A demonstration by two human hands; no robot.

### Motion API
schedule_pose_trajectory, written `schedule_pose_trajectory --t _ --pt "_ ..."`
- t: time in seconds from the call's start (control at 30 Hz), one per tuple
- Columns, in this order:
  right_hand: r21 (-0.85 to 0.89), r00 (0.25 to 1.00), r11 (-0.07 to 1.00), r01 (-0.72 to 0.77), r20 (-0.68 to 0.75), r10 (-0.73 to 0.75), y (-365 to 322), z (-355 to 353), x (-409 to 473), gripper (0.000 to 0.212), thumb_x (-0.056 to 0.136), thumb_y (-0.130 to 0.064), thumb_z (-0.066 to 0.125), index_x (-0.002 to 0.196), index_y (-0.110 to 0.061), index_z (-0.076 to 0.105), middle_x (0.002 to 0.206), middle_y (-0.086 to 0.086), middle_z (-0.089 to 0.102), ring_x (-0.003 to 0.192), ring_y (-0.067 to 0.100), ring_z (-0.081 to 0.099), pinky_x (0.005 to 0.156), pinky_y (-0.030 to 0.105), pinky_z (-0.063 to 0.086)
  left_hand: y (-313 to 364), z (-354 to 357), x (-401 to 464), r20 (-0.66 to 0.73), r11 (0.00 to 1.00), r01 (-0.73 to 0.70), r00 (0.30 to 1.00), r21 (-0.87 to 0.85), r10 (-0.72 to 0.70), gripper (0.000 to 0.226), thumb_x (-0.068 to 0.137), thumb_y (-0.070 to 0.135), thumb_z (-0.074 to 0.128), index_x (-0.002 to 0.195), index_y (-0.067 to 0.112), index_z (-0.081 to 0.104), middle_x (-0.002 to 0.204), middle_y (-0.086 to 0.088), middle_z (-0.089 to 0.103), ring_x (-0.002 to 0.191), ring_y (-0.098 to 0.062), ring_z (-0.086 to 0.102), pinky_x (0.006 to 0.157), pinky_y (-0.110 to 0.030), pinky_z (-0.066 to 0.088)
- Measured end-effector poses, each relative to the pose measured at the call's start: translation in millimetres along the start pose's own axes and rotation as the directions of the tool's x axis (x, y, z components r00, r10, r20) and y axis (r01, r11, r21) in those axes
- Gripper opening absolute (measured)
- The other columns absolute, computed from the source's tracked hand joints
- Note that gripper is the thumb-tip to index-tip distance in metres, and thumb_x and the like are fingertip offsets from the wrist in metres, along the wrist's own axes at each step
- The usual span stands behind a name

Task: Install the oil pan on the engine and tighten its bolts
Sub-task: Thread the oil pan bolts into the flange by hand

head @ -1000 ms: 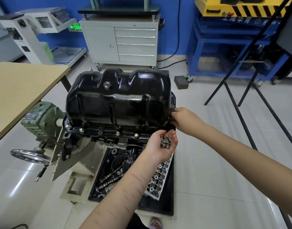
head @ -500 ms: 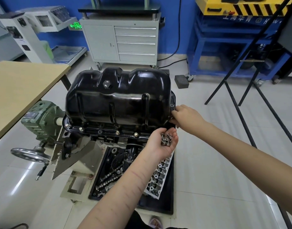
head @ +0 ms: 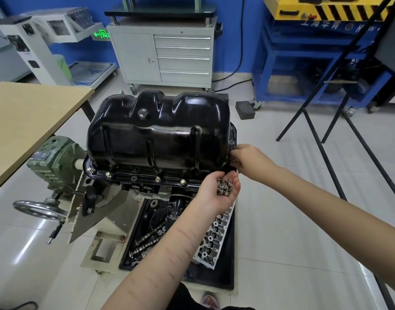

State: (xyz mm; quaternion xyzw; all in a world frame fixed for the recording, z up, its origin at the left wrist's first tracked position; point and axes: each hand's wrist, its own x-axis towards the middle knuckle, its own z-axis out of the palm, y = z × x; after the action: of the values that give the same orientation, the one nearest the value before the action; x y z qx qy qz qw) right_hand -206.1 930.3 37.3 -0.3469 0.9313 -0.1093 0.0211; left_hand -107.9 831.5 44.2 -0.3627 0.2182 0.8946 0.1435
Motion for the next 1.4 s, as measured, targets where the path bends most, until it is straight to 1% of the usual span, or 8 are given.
schedule_pose_trajectory --t 0.23,0.4,0.47,0.7,0.9,1.0,1.17,1.4 --pt "0.002 0.999 0.999 0.042 -0.007 -0.042 4.5 0.6 0.6 0.016 0.085 0.001 0.047 0.087 0.004 0.063 0.094 0.018 0.056 0.09 0.031 0.055 0.067 0.028 0.032 0.3 0.3 0.8 -0.002 1.0 0.004 1.0 -0.002 -0.004 0.036 0.096 0.014 0.041 0.071 -0.004 0.06 0.051 -0.008 0.061 0.036 -0.014 0.057 0.038 -0.019 0.049" --pt "-0.167 0.997 0.984 0.069 -0.027 -0.074 4.5 5.3 1.5 0.026 0.094 -0.021 0.047 0.1 0.002 0.057 0.103 0.018 0.055 0.099 0.031 0.051 0.074 0.036 0.039 0.2 -0.1 2.1 0.009 1.0 0.001 1.0 -0.016 -0.001 0.052 0.095 0.013 0.041 0.053 -0.006 0.063 0.051 -0.01 0.061 0.035 -0.016 0.057 0.037 -0.02 0.049" --pt "-0.191 0.996 0.979 0.063 -0.044 -0.073 3.5 7.3 0.9 0.028 0.095 -0.024 0.046 0.102 0.001 0.055 0.104 0.018 0.054 0.1 0.03 0.05 0.073 0.036 0.039 0.3 0.1 1.9 0.007 1.0 0.0 1.0 -0.017 0.0 0.049 0.095 0.012 0.041 0.055 -0.006 0.062 0.051 -0.01 0.061 0.035 -0.016 0.057 0.036 -0.02 0.049" --pt "0.047 0.999 0.998 0.034 -0.024 -0.033 3.2 2.6 -2.4 0.014 0.089 -0.006 0.051 0.087 0.005 0.06 0.092 0.02 0.055 0.087 0.034 0.054 0.069 0.032 0.034 0.6 -0.1 2.0 0.007 1.0 0.01 1.0 -0.022 -0.01 0.04 0.095 0.013 0.041 0.066 -0.005 0.061 0.052 -0.009 0.06 0.036 -0.015 0.057 0.037 -0.02 0.05" --pt "-0.217 0.998 0.974 0.064 -0.009 -0.067 1.2 6.0 -3.0 0.011 0.09 -0.003 0.045 0.096 -0.001 0.054 0.102 0.014 0.052 0.099 0.028 0.049 0.068 0.032 0.037 0.4 0.6 2.2 -0.005 0.999 0.002 1.0 -0.035 -0.002 0.045 0.095 0.012 0.042 0.059 -0.006 0.062 0.052 -0.009 0.061 0.035 -0.016 0.057 0.037 -0.021 0.049" --pt "-0.26 0.997 0.963 0.064 -0.021 -0.072 0.6 7.3 -4.0 0.013 0.089 -0.004 0.045 0.1 -0.002 0.053 0.105 0.013 0.052 0.101 0.028 0.048 0.067 0.031 0.034 0.2 1.1 2.5 -0.005 0.999 -0.003 1.0 -0.034 0.003 0.048 0.094 0.011 0.042 0.056 -0.007 0.063 0.052 -0.009 0.061 0.035 -0.016 0.057 0.037 -0.021 0.049" --pt "-0.169 0.999 0.986 -0.008 -0.039 0.001 0.3 7.5 -3.0 0.023 0.094 -0.02 0.047 0.1 0.0 0.054 0.104 0.016 0.055 0.101 0.029 0.051 0.069 0.031 0.037 -0.8 1.9 0.8 -0.003 0.999 -0.004 1.0 -0.044 0.003 0.036 0.095 0.012 0.041 0.068 -0.006 0.06 0.053 -0.01 0.061 0.035 -0.016 0.056 0.037 -0.02 0.049" --pt "-0.062 0.999 0.997 0.045 0.003 -0.044 -2.5 2.0 -1.2 0.015 0.09 -0.006 0.047 0.085 0.004 0.057 0.094 0.021 0.055 0.089 0.033 0.054 0.066 0.034 0.036 -1.0 1.1 0.2 0.005 0.999 -0.012 1.0 -0.048 0.012 0.048 0.094 0.01 0.042 0.055 -0.007 0.063 0.052 -0.01 0.061 0.036 -0.016 0.057 0.037 -0.021 0.05"
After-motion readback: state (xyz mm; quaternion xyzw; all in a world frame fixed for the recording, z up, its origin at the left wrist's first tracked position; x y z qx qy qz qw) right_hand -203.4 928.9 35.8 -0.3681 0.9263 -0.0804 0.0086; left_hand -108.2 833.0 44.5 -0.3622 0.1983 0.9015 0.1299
